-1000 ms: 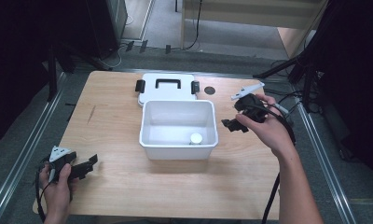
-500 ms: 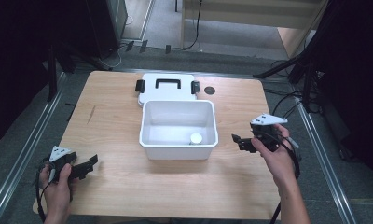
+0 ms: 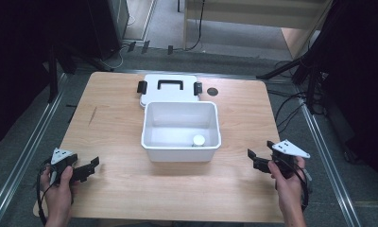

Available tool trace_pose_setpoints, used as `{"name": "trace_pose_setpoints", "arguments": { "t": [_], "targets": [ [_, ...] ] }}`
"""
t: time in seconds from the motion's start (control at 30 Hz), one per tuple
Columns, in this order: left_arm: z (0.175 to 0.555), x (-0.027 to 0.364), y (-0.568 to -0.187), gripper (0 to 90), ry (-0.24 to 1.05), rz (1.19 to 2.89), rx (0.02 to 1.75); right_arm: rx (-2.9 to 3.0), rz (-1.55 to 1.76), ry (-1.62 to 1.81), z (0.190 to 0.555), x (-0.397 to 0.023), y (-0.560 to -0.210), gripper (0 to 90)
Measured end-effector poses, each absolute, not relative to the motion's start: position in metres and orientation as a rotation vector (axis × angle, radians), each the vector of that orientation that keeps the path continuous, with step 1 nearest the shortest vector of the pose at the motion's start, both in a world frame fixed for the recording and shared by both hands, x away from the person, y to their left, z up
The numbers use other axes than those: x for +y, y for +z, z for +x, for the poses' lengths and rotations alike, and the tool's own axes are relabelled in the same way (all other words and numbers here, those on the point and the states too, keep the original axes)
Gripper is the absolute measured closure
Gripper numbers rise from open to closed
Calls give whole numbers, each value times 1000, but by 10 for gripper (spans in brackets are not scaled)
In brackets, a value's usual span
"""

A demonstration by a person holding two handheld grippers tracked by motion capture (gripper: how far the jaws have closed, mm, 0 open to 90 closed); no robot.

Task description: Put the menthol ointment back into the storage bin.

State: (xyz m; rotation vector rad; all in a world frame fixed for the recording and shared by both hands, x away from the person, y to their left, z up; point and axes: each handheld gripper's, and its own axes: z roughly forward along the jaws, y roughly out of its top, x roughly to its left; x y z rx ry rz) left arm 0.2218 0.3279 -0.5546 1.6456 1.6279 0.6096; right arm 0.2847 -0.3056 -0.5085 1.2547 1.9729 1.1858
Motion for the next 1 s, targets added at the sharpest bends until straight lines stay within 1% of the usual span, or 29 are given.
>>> {"name": "trace_pose_setpoints", "arguments": {
  "t": [0.17, 0.27, 0.6, 0.83, 1.0],
  "targets": [
    [221, 328, -554, 144, 621, 1639, 1626, 1913, 1278, 1214, 273, -320, -516, 151],
    [221, 327, -554, 144, 626, 1645, 1627, 1883, 1302, 1213, 263, -336, -524, 151],
    [221, 328, -555, 143, 634, 1625, 1634, 1820, 1379, 1210, 239, -364, -541, 151],
    [220, 328, -554, 143, 647, 1615, 1642, 1767, 1398, 1233, 228, -376, -545, 150],
    [220, 327, -554, 143, 650, 1618, 1644, 1787, 1384, 1219, 226, -375, -545, 150]
  ]
}}
